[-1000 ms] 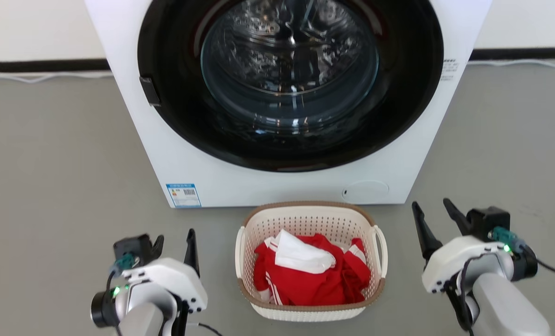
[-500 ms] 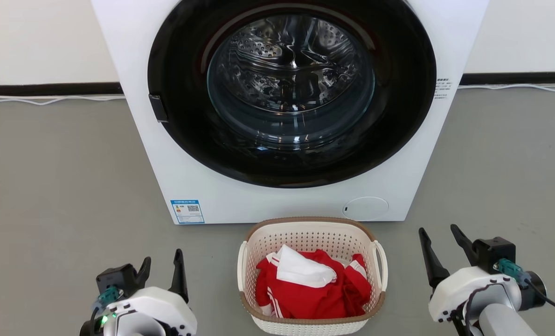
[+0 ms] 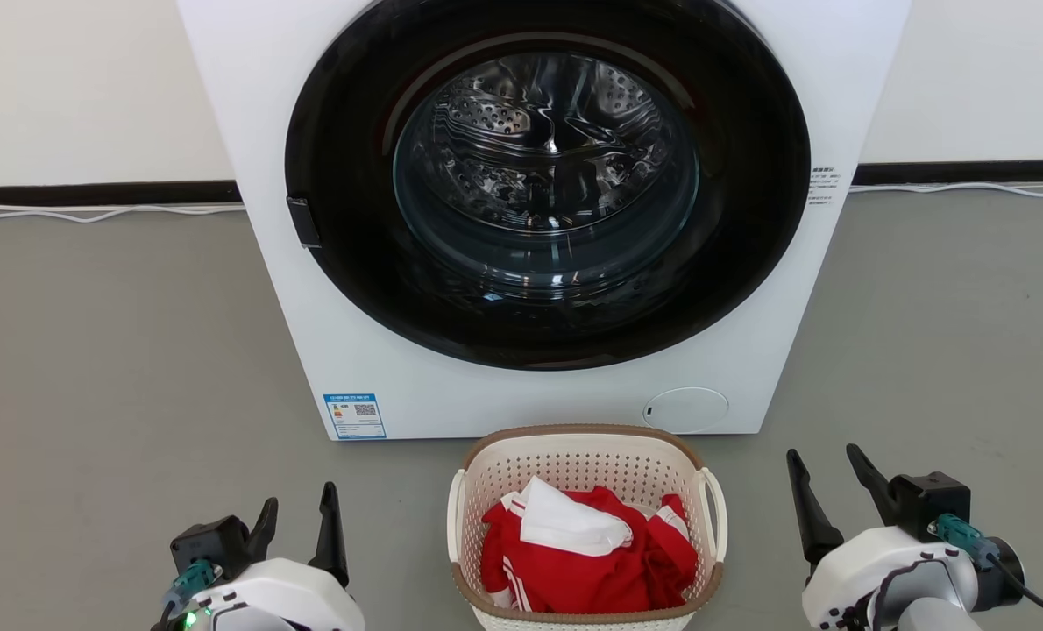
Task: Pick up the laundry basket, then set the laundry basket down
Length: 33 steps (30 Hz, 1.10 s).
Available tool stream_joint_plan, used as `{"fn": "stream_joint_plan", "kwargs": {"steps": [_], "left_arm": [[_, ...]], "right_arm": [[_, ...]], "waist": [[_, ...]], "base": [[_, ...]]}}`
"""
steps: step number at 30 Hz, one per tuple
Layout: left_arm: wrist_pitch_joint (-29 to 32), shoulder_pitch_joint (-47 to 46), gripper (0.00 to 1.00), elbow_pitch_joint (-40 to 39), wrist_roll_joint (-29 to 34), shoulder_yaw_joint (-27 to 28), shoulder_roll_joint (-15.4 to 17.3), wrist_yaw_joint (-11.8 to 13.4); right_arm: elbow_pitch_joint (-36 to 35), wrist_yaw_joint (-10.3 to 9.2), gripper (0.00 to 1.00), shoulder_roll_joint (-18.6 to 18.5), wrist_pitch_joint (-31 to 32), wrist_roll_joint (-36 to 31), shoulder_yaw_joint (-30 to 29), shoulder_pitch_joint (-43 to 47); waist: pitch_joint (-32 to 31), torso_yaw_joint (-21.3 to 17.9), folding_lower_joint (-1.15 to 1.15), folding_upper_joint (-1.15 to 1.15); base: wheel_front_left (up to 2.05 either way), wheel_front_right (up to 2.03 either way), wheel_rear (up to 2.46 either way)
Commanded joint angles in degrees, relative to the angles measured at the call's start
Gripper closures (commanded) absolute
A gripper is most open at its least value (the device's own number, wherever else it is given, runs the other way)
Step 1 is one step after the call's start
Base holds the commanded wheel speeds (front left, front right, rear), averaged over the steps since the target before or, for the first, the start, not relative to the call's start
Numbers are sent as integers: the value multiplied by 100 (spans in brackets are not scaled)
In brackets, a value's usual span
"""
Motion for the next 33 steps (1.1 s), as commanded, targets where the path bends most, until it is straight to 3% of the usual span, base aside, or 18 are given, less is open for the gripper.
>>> {"fn": "stream_joint_plan", "kwargs": {"steps": [1,14,15,22,26,33], "left_arm": [[-36,-65,0,-181,-58,146,66,10],[-36,33,0,-206,-92,160,65,48],[0,116,100,-60,-46,-2,0,15],[66,289,100,157,-191,40,-45,-8],[137,295,100,76,-417,74,-41,-37],[257,306,100,-83,-863,126,-34,-95]], "right_arm": [[-207,34,0,13,-37,-84,109,-35],[-423,34,0,61,-37,-103,39,124],[-278,0,100,70,0,-56,-64,147],[-75,-6,100,142,80,114,-94,377],[-163,-4,100,147,160,398,-121,393],[-353,-2,100,157,267,959,-132,440]], "waist": [[-5,-4,0,0],[-34,-18,0,0],[-35,-18,0,0],[-30,-17,1,0],[-30,-16,13,0],[6,-14,0,0]], "base": [[0,0,0],[0,0,0],[0,0,0],[0,0,0],[0,0,0],[0,0,0]]}}
